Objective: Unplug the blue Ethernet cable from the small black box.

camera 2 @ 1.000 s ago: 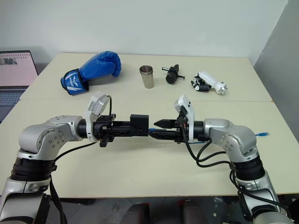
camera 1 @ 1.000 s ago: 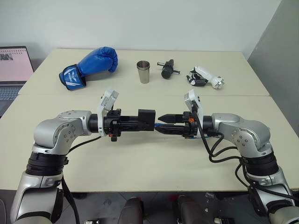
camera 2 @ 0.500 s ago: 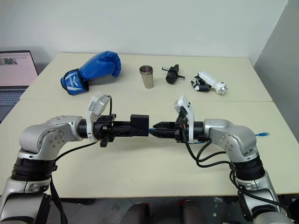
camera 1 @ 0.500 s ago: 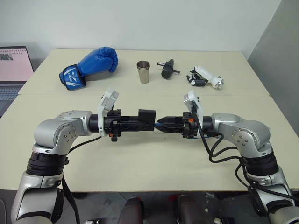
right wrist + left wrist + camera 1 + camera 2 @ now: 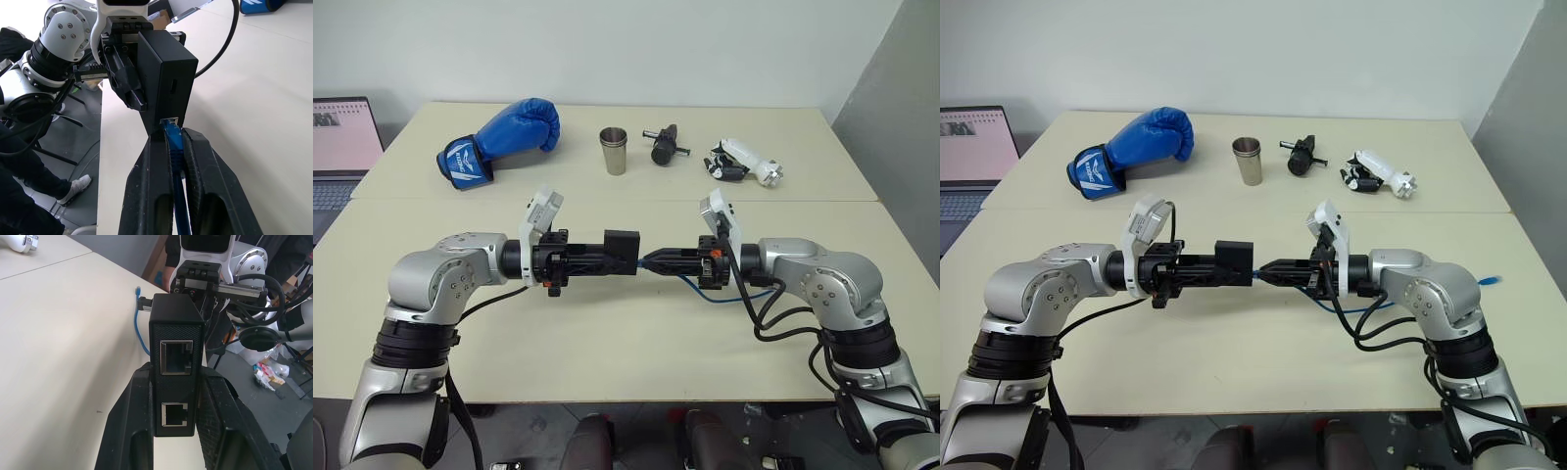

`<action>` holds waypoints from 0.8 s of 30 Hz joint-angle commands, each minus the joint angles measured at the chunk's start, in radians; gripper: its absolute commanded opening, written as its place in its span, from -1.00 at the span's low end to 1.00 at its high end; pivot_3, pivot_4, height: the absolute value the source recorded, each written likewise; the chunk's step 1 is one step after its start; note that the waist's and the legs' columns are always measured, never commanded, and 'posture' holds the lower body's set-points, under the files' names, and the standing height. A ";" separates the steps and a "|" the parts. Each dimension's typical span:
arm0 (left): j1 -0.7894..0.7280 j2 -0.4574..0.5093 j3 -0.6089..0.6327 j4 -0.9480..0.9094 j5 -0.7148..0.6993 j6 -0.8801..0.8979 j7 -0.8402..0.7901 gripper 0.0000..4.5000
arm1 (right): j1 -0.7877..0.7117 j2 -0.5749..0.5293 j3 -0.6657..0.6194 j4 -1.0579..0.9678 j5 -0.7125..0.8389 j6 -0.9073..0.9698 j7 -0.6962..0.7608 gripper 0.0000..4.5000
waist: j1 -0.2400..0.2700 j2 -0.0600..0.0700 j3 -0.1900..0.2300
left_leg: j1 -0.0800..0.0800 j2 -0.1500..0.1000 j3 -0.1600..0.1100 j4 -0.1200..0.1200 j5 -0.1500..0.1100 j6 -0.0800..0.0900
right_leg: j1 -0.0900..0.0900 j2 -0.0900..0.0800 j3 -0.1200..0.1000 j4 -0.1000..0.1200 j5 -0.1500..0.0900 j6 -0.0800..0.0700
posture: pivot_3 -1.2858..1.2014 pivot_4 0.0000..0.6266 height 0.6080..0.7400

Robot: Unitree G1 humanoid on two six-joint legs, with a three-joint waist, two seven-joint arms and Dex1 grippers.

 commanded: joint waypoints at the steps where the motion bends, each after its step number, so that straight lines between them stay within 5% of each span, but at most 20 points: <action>1: -0.027 -0.001 0.007 -0.014 -0.005 -0.017 -0.010 -0.65 | -0.019 0.001 -0.019 -0.029 0.021 -0.002 0.005 -0.98 | 0.000 0.000 0.000 | 0.000 0.000 0.000 0.000 0.000 0.000 | 0.000 0.000 0.000 0.000 0.000 0.000 | 0.03 -0.52 1.00; 4: -0.028 -0.002 0.005 -0.013 -0.004 -0.018 -0.011 -0.65 | -0.022 0.010 -0.033 -0.020 0.029 -0.006 0.000 -0.98 | 0.000 0.000 0.000 | 0.000 0.000 0.000 0.000 0.000 0.000 | 0.000 0.000 0.000 0.000 0.000 0.000 | 0.03 -0.52 1.00; 5: -0.028 -0.002 0.005 -0.012 -0.003 -0.019 -0.012 -0.65 | -0.023 0.014 -0.038 -0.018 0.030 -0.007 -0.003 -0.67 | 0.000 0.000 0.000 | 0.000 0.000 0.000 0.000 0.000 0.000 | 0.000 0.000 0.000 0.000 0.000 0.000 | 0.03 -0.52 1.00; 9: -0.029 -0.001 0.003 -0.010 -0.002 -0.020 -0.015 -0.65 | -0.029 0.036 -0.071 -0.011 0.079 0.048 -0.024 -0.34 | 0.000 0.000 0.000 | 0.000 0.000 0.000 0.000 0.000 0.000 | 0.000 0.000 0.000 0.000 0.000 0.000 | 0.03 -0.52 1.00; 24: -0.036 -0.010 -0.001 -0.002 0.013 -0.030 -0.027 -0.65 | -0.013 0.036 -0.058 0.002 0.076 0.067 -0.061 -0.34 | 0.000 0.000 0.000 | 0.000 0.000 0.000 0.000 0.000 0.000 | 0.000 0.000 0.000 0.000 0.000 0.000 | 0.03 -0.52 1.00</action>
